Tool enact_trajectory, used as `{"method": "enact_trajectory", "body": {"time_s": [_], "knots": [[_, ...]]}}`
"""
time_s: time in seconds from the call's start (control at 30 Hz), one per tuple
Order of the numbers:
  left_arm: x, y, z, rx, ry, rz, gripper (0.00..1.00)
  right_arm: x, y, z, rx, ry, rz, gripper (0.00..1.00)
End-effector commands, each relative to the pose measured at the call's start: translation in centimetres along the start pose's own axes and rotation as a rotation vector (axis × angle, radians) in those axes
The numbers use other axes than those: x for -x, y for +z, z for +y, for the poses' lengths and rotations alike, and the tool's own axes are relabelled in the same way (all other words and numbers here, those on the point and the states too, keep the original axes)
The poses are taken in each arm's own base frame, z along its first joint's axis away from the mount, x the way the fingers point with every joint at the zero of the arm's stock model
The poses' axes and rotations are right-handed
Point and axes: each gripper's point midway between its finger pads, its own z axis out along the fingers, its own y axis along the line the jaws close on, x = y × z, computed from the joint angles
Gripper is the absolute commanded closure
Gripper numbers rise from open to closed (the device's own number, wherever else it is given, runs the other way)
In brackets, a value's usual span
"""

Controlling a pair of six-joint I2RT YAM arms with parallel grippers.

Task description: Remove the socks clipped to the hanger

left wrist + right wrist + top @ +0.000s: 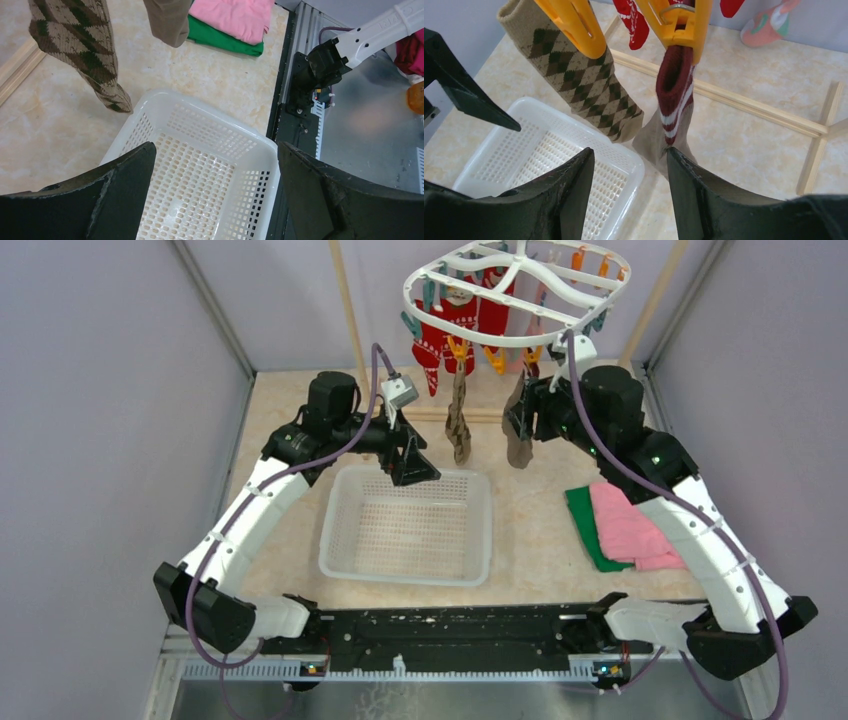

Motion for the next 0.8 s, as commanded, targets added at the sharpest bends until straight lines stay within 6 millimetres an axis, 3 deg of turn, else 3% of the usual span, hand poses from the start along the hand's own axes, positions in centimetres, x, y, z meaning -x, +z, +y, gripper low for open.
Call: {"method": "enact_trajectory", "body": {"time_s": [0.0,0.23,0.37,0.43,0.47,0.6,0.77], "knots": [[1.4,-0.1,-0.4,-0.026,0.046,-0.045,0.03,2.0,1.9,-0.2,-0.008,-0.043,-0.076,0.49],[2.8,-0.6,-1.7,-0.064,0.046,-0.077,0.02,3.1,2.8,1.3,0.061,-0.022,-0.112,0.87],[3.1,-0.5,-2.2,-0.095,0.031,-0.090,0.03,3.2,2.2,1.8,0.091,0.001,-0.113,0.99],[3.1,-0.3,-2.1,-0.103,0.034,-0.092,0.03,3.2,1.6,1.9,0.092,0.012,-0.116,1.00],[3.1,-0.3,-2.2,-0.105,0.010,-0.093,0.03,3.0,1.4,1.8,0.087,0.015,-0.105,0.98],[2.7,-0.3,-2.4,-0.115,-0.002,-0.090,0.03,0.8,-0.2,-0.8,-0.046,0.044,-0.048,0.50],[2.6,-0.7,-2.8,-0.113,0.003,-0.088,0.03,-2.8,-2.3,-3.1,-0.143,0.056,-0.010,0.36]]}}
